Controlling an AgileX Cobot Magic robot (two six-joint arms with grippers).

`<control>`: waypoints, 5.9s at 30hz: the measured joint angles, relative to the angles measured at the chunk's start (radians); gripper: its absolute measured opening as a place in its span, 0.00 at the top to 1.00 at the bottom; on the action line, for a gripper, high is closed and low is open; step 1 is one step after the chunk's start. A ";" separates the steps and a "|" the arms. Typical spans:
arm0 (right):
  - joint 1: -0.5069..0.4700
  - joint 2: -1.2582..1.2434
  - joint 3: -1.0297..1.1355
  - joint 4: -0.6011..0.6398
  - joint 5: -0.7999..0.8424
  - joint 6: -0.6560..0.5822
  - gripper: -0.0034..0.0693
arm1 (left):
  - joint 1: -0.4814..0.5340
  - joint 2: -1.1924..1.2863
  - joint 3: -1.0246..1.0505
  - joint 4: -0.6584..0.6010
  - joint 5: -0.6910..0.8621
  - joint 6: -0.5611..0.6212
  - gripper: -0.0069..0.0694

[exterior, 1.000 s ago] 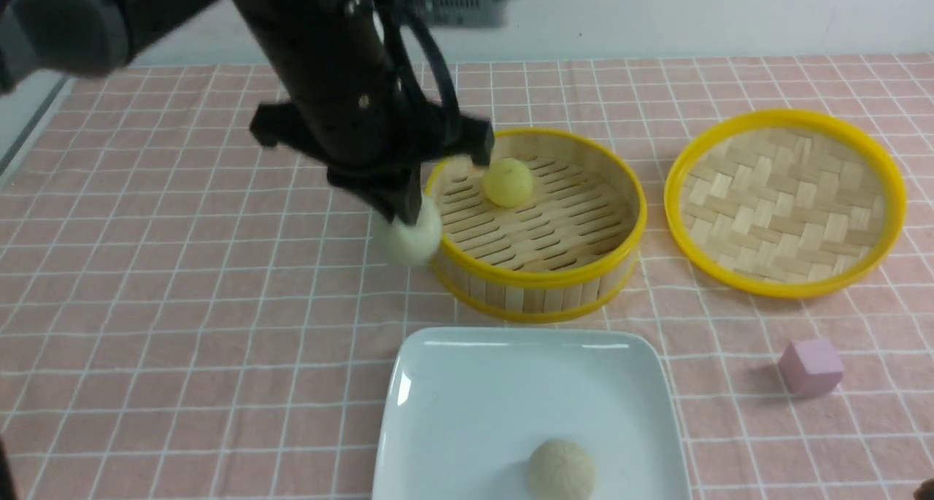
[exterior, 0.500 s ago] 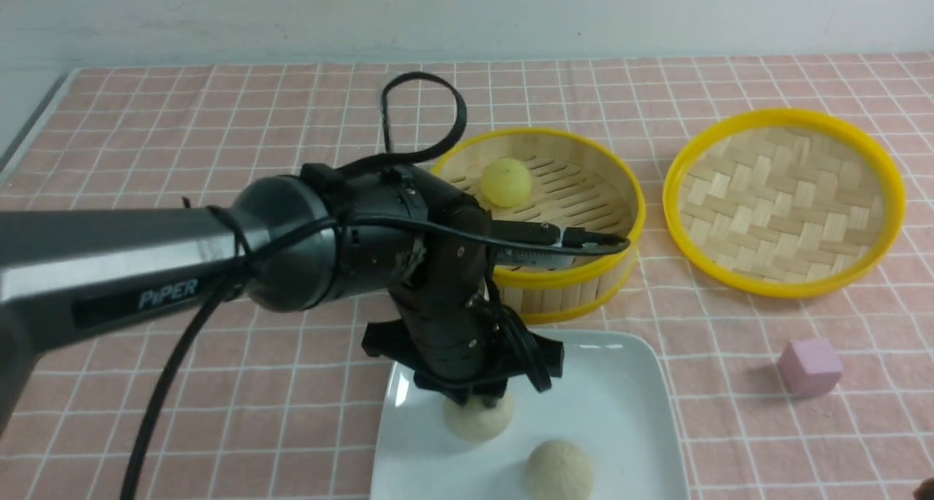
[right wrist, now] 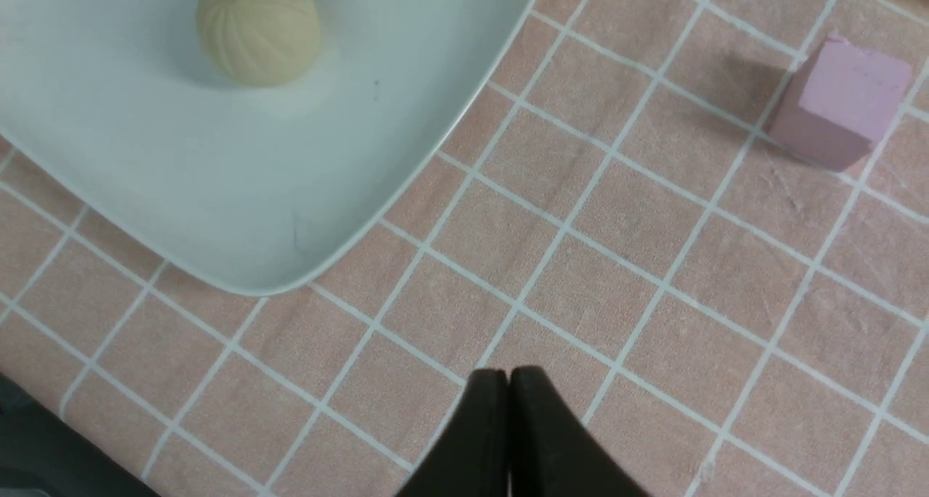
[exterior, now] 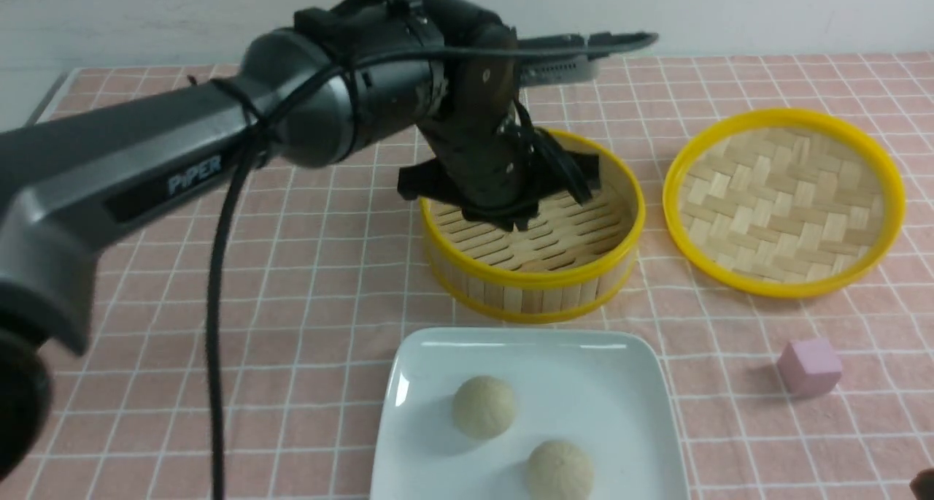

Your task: Put the steamed buns into the plate on the pink tablecloth.

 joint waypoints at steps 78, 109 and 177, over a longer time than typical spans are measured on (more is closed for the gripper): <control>0.000 0.000 0.001 0.003 -0.030 -0.004 0.82 | -0.251 -0.312 0.439 0.147 -0.039 -0.186 0.88; 0.000 -0.595 0.102 -0.109 -0.110 0.177 0.97 | -0.251 -0.121 0.150 0.144 0.117 0.050 0.48; -0.409 -0.682 0.628 -0.164 -0.564 0.178 0.91 | -0.251 -0.589 0.340 0.320 0.362 0.131 0.88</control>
